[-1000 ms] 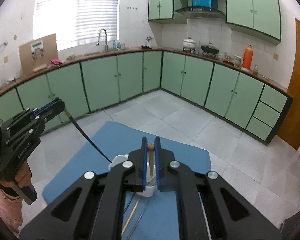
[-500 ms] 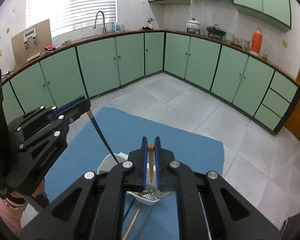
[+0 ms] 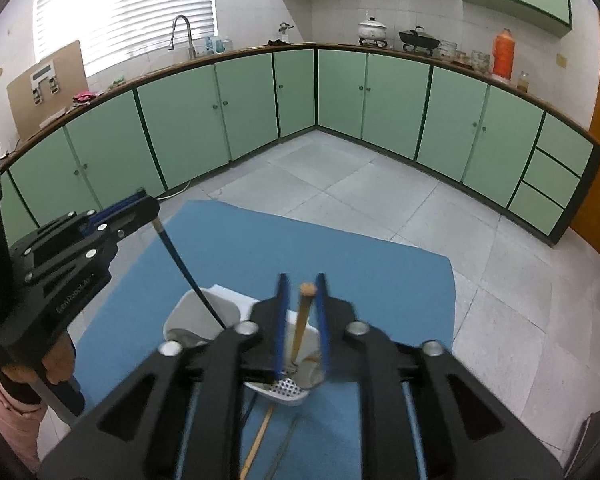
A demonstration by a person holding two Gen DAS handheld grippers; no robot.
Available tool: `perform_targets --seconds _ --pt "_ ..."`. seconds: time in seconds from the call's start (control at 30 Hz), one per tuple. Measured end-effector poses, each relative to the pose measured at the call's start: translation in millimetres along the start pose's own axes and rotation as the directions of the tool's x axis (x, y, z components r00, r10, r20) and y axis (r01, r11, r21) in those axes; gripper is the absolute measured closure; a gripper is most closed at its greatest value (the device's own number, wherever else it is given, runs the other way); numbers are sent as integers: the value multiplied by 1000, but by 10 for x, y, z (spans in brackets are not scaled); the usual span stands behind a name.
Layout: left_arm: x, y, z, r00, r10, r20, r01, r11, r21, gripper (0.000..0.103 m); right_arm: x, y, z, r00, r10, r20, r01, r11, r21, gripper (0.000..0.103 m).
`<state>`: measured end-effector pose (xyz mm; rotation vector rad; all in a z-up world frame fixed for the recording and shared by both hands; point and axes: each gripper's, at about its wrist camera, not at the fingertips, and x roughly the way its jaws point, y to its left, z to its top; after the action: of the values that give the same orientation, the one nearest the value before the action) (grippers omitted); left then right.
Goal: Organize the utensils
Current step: 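Carry both chopsticks over the white holder and open both tools to drop them, then withdraw both open tools back to the remaining chopsticks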
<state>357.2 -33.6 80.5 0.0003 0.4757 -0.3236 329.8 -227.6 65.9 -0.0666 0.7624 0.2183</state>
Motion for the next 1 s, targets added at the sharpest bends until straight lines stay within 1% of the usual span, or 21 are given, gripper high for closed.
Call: perform_targets --seconds 0.07,0.13,0.17,0.2,0.23,0.3,0.33,0.37,0.47,0.53,0.6,0.63,0.7,0.8,0.9,1.0 --pt "-26 23 -6 1000 6 14 -6 1000 -2 67 -30 -16 -43 1000 -11 8 11 1000 -1 65" --pt "-51 42 -15 1000 3 14 -2 1000 -5 61 -64 -43 -76 1000 -17 11 17 1000 2 62" --pt "-62 50 -21 1000 4 15 -4 1000 -8 57 -71 -63 -95 1000 -20 14 20 1000 3 58" --pt "-76 64 -29 1000 6 18 -6 1000 -11 55 -97 -77 -113 999 -27 20 27 1000 3 54" --pt "-98 70 -36 1000 9 23 -8 1000 -12 54 -110 -130 -128 999 -34 28 34 999 4 52" --pt "-136 91 -32 999 16 31 -16 1000 -14 45 -161 -171 -142 998 -42 43 41 999 17 46" --pt "-170 111 -28 999 19 42 -18 1000 -22 42 -194 -200 -145 998 -45 52 43 999 27 44" --pt "-189 121 -20 999 20 47 -18 999 -27 39 -239 -251 -152 997 -48 67 45 998 41 40" --pt "-309 177 -1 997 16 75 -13 999 -50 32 -400 -336 -183 993 -56 108 49 997 67 35" --pt "-425 217 -13 994 29 102 -24 998 -57 27 -523 -369 -227 987 -75 140 65 995 73 32" --pt "-591 249 -59 990 41 136 -33 998 -61 22 -674 -386 -324 978 -101 181 90 994 69 25" --pt "-649 257 -85 988 46 146 -37 997 -63 21 -758 -381 -408 973 -110 203 99 993 63 24" --pt "-811 259 -191 984 58 166 -48 997 -64 15 -860 -376 -578 965 -128 227 117 991 59 17" --pt "-1016 232 -416 981 69 181 -60 997 -57 11 -959 -337 -909 960 -135 244 127 991 49 14" --pt "-1154 180 -689 981 84 173 -78 996 -46 10 -984 -266 -1218 959 -131 250 123 991 47 12" --pt "-1253 114 -1012 986 87 142 -82 996 -40 9 -968 -182 -1599 964 -118 240 105 992 68 11"
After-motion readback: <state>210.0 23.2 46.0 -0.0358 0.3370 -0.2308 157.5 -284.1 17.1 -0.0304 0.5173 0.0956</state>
